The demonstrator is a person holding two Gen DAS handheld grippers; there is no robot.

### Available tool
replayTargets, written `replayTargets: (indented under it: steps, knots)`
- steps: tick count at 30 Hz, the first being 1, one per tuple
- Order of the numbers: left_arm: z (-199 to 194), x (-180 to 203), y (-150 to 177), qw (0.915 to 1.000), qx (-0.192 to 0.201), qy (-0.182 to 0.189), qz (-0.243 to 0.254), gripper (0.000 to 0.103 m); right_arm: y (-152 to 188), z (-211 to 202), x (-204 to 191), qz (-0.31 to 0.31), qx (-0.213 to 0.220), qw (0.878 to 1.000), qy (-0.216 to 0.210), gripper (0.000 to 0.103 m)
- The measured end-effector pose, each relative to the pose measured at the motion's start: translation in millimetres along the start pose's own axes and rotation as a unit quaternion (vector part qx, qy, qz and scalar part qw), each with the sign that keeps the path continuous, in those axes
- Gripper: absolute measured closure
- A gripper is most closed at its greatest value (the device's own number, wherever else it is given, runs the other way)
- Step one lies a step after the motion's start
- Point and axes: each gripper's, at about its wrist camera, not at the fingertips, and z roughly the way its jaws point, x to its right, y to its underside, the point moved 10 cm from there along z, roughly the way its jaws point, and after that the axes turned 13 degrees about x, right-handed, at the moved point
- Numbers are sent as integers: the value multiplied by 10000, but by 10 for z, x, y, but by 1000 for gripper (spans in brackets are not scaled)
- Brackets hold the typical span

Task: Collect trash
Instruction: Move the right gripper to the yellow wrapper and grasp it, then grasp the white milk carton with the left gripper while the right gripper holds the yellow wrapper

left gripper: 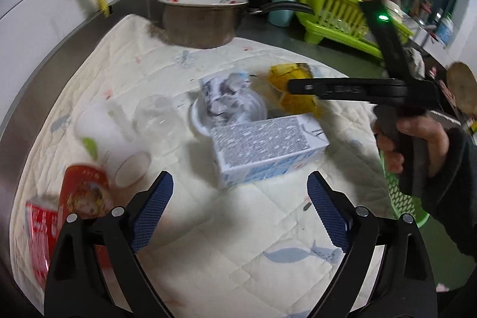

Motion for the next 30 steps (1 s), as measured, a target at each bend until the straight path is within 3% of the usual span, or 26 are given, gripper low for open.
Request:
replayTargets:
  steps: [8, 14, 18, 25, 30]
  knots:
    - [318, 123, -38, 9971, -197, 151, 717, 9, 55, 36, 83, -51, -75, 10000, -37, 54]
    - [481, 109, -58, 9958, -273, 377, 788, 9, 78, -110, 106, -162, 6, 9998, -63, 65]
    - [566, 203, -51, 9933, -299, 546, 976, 9, 114, -246, 162, -69, 82, 9999, -100, 66]
    - [576, 284, 34, 9917, -434, 819, 892, 9, 148, -524, 222, 17, 275, 9995, -152, 66]
    - [485, 339, 103, 9902, -462, 817, 1033, 11, 201, -635, 262, 103, 349, 9992, -170, 66]
